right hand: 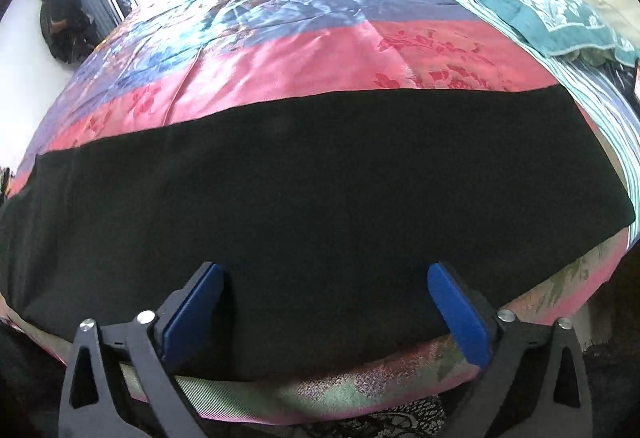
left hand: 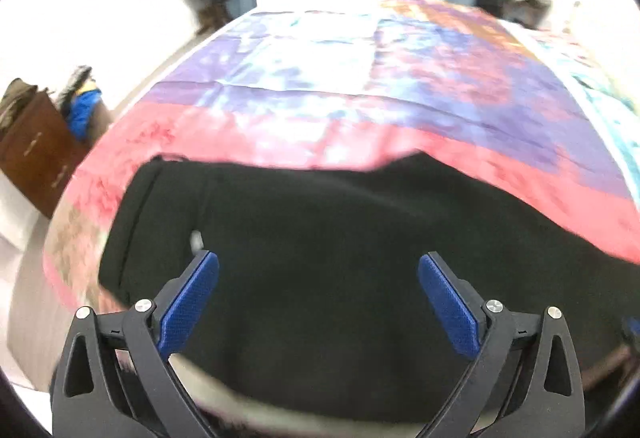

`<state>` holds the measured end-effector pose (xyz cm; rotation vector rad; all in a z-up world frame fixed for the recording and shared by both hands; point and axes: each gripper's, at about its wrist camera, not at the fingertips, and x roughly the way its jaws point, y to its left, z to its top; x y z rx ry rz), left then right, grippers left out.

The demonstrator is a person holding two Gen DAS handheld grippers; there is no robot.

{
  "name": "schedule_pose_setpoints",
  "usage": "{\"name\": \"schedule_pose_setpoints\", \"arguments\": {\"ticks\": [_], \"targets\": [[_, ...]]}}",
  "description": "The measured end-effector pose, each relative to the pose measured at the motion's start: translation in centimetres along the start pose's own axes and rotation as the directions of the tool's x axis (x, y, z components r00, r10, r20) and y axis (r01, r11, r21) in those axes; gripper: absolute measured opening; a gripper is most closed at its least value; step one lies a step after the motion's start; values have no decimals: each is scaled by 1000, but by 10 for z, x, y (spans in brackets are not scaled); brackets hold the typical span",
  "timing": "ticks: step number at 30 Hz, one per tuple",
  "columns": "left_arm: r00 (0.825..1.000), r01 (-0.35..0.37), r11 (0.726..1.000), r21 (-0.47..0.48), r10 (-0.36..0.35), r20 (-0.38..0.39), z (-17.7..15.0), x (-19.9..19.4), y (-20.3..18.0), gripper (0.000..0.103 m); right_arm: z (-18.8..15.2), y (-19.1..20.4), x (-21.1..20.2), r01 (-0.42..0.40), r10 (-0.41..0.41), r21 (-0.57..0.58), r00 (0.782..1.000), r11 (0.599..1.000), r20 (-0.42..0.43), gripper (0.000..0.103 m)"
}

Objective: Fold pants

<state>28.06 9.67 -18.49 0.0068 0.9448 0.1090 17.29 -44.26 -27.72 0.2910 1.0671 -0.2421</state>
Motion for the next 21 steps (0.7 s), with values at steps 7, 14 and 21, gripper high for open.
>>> {"name": "schedule_pose_setpoints", "arguments": {"ticks": [7,14,21], "targets": [[927,-283,953,112,302,-225,-44,42,38,92,-1,0,2,-2,2,2,1000,1000,12,103],[975,-158,986,49,164,-153,-17,6,24,94,-3,1,2,0,0,-11,1000,1000,22,103],[946,-261,960,102,275,-174,22,82,19,100,-4,1,2,2,-2,-7,1000,1000,30,103]]}}
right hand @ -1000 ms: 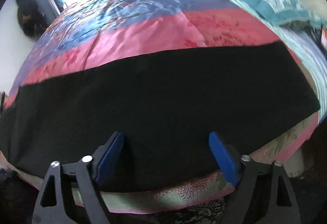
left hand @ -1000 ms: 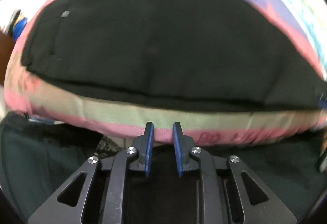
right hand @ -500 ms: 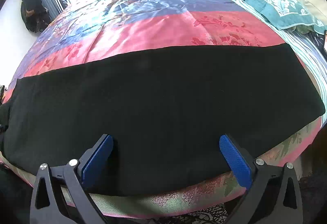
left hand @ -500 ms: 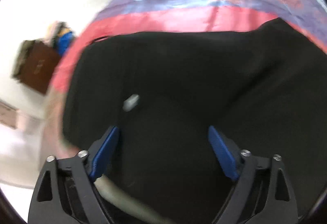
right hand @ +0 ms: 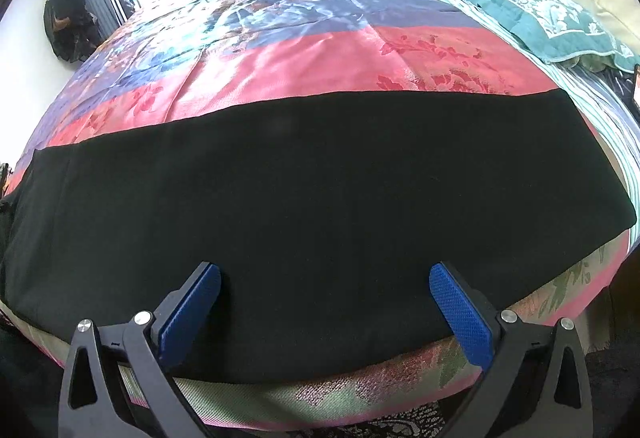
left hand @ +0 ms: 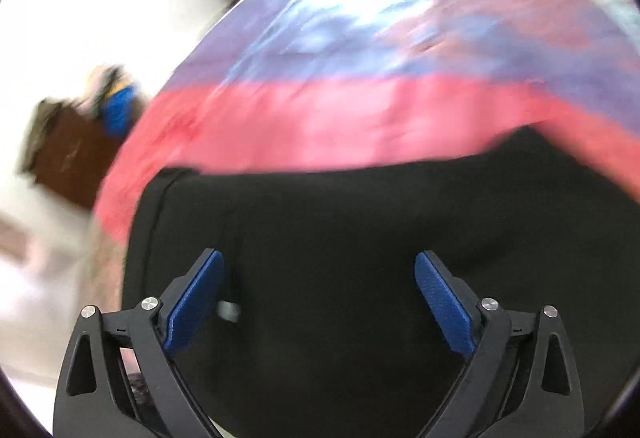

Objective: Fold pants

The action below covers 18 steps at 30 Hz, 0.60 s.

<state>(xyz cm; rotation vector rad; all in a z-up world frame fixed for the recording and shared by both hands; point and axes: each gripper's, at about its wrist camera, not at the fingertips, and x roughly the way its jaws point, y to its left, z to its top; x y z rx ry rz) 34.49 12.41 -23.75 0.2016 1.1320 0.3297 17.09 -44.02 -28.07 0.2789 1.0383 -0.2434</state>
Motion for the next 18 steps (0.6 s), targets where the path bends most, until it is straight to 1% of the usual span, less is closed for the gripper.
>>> {"name": "schedule_pose_setpoints", "arguments": {"ticks": [1,2,3,5,6,8,9,11,12,14,15,16,17,18], "targets": [[999,24,997,-70,-26,-36,-4,16,16,103,0,0,0,-2,2,0,1000,1000,1,103],[997,66,987,-144,-71,-35,-7,21,29,103,-1,0,-1,-5,5,-2,1000,1000,4,103],[996,74,977,-198,-83,-36,-11,20,41,103,-2,-1,-1,-5,5,-5,1000,1000,7,103],[998,43,973,-229,-51,-29,-15,11,48,102,-4,0,-1,-3,3,-10,1000,1000,21,103],[998,47,971,-232,-54,-26,-19,4,49,101,-4,0,-1,0,0,-12,1000,1000,27,103],[996,89,969,-229,-90,5,-30,-17,41,101,-6,2,-2,8,-7,-18,999,1000,41,103],[993,117,969,-217,-114,28,-36,-30,31,101,-6,2,-2,10,-9,-18,999,1000,45,103],[983,181,971,-153,-174,59,-49,-50,5,101,-6,2,-2,10,-9,-16,999,1000,47,103],[973,228,968,-105,-221,75,-58,-62,-14,101,-4,1,-3,7,-6,-19,999,1000,45,103],[959,276,960,-42,-272,84,-64,-72,-39,101,-1,-1,-7,-10,11,-31,999,999,32,103],[954,290,957,3,-289,75,-71,-75,-56,101,2,-3,-9,-21,22,-32,999,999,29,103],[954,291,956,31,-292,65,-73,-71,-63,101,5,-7,-12,-34,35,-29,999,999,37,103],[959,277,959,59,-280,48,-78,-68,-72,101,10,-14,-16,-52,53,-24,997,998,57,103],[962,267,961,67,-270,39,-81,-67,-74,101,14,-20,-17,-69,70,-23,995,997,67,103]]}}
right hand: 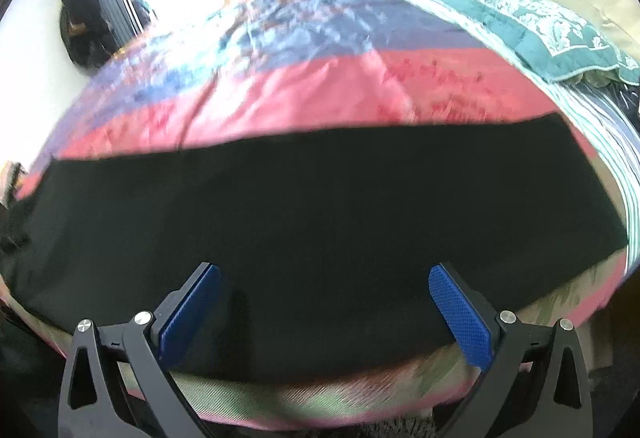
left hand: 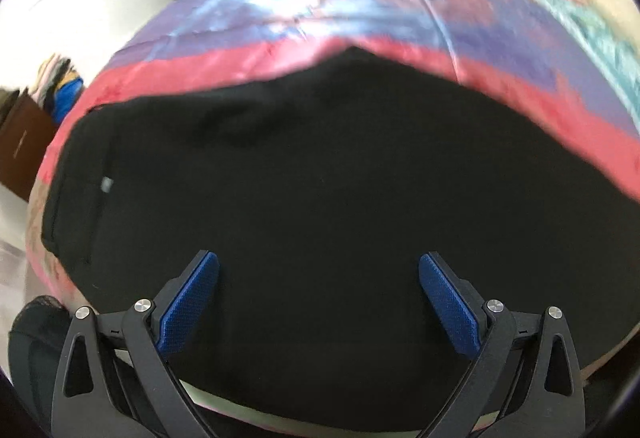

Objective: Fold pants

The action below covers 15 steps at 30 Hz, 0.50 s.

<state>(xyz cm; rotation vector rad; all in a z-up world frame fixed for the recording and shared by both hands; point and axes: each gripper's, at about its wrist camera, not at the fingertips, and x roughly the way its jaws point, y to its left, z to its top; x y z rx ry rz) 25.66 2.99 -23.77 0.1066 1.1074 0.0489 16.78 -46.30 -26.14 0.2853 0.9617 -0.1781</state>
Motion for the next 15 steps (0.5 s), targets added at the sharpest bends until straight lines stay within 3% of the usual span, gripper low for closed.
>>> {"name": "schedule_pose_setpoints", "arguments": {"ticks": [4,7,12,15], "targets": [[1000,8,1000,-30,-7,19,-9,2,3,103,31,-46,14,-45,44,-16,998,999,-37,103],[1000,8,999,-34,-7,15,-9,6,-1,103,55,-94,39,31,-36,-48,994,998,-99,102],[1000,-6,999,-34,6,19,-15,3,-6,103,87,-165,28,231,-232,-48,972,972,-17,98],[1000,-7,999,-31,8,25,-16,4,-6,103,90,-200,2,187,-189,50,982,981,31,98]]}}
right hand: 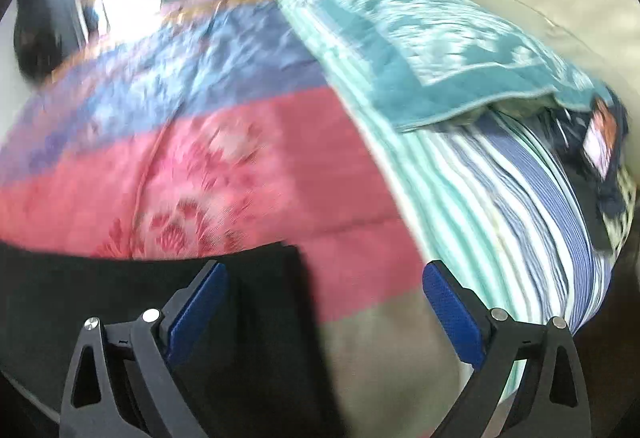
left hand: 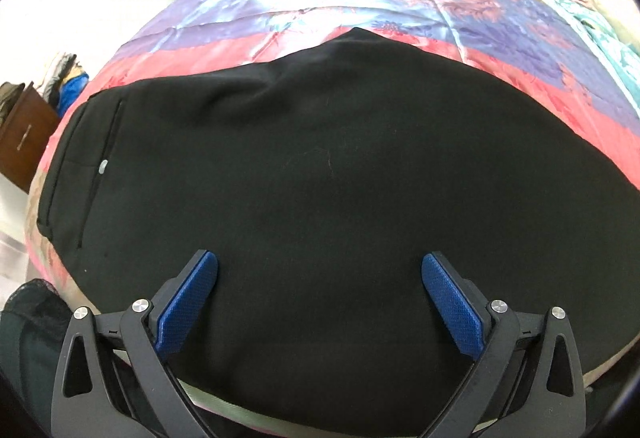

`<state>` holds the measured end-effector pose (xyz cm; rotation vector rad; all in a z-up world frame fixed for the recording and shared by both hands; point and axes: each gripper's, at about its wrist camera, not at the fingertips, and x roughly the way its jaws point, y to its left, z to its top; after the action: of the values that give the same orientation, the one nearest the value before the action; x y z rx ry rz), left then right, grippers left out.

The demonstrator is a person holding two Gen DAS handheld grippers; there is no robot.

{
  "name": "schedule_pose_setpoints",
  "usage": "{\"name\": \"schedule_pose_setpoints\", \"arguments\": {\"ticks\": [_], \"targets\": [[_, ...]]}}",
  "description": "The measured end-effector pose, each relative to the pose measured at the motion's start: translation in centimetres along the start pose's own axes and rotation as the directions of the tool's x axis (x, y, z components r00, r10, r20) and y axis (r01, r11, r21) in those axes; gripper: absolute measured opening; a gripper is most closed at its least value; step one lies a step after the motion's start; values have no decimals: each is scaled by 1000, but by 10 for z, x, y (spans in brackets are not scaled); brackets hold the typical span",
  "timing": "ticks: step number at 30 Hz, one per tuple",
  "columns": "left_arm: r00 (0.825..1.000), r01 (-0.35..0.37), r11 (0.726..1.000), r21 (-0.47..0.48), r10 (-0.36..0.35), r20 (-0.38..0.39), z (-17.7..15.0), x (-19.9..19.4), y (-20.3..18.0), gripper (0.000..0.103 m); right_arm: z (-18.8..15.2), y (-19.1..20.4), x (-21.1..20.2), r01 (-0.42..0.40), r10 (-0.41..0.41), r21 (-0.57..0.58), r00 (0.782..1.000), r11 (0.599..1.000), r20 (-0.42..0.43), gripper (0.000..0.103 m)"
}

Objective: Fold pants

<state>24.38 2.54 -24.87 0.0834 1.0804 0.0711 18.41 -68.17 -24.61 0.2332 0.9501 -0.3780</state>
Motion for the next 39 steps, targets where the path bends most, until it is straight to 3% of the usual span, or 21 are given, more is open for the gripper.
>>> {"name": "schedule_pose_setpoints", "arguments": {"ticks": [2,5,8,11,13,15,20,22,23,25,27,28,31,33,34,37,38,39], "targets": [[1000,-1,1000,-2,1,2,0,1,-1,103,-5,-17,-8,-120,120,61,993,991,0,98],[1000,-7,1000,-6,7,7,1,2,-2,103,-16,-26,-10,-301,306,114,951,947,-30,97],[1000,-7,1000,-8,7,6,1,2,-2,103,-22,-16,-8,-356,361,76,930,931,-70,96],[1000,-7,1000,-8,7,6,1,2,-2,103,-27,-10,5,-370,374,58,918,927,-128,88],[1000,-7,1000,-9,7,6,1,2,-2,103,-28,-10,18,-403,411,80,897,912,-164,83],[1000,-7,1000,-8,7,7,1,2,-2,103,-27,-13,27,-470,484,113,856,875,-180,77],[1000,-13,1000,-13,13,12,2,4,-3,103,-31,-11,38,-637,680,243,703,732,-209,70],[1000,-15,1000,-16,15,13,3,5,-3,103,-32,-10,42,-632,683,263,698,729,-214,63],[1000,-14,1000,-17,15,14,4,5,-3,103,-33,-10,45,-621,676,274,705,735,-216,54],[1000,-12,1000,-17,13,14,4,5,-3,103,-33,-7,47,-608,670,291,709,738,-218,25],[1000,-10,1000,-18,10,15,4,5,-3,103,-35,-1,41,-634,692,288,693,718,-200,17],[1000,-8,1000,-19,8,15,4,5,-2,103,-37,0,34,-661,721,301,672,687,-170,16],[1000,-3,1000,-24,4,21,3,6,-2,103,-39,12,11,-767,828,358,560,533,-34,15],[1000,2,1000,-30,-1,26,3,6,-1,103,-39,29,-2,-805,862,365,507,468,12,15],[1000,4,999,-32,-3,27,3,6,-1,103,-40,41,-7,-820,875,365,483,441,26,15],[999,19,999,-40,-18,27,3,5,1,103,-43,93,-20,-868,920,360,388,343,58,15],[999,28,999,-42,-27,22,4,5,2,102,-43,121,-23,-884,937,358,343,300,61,15],[999,43,998,-48,-42,16,5,4,4,102,-42,142,-25,-893,947,356,317,276,61,15]]}}
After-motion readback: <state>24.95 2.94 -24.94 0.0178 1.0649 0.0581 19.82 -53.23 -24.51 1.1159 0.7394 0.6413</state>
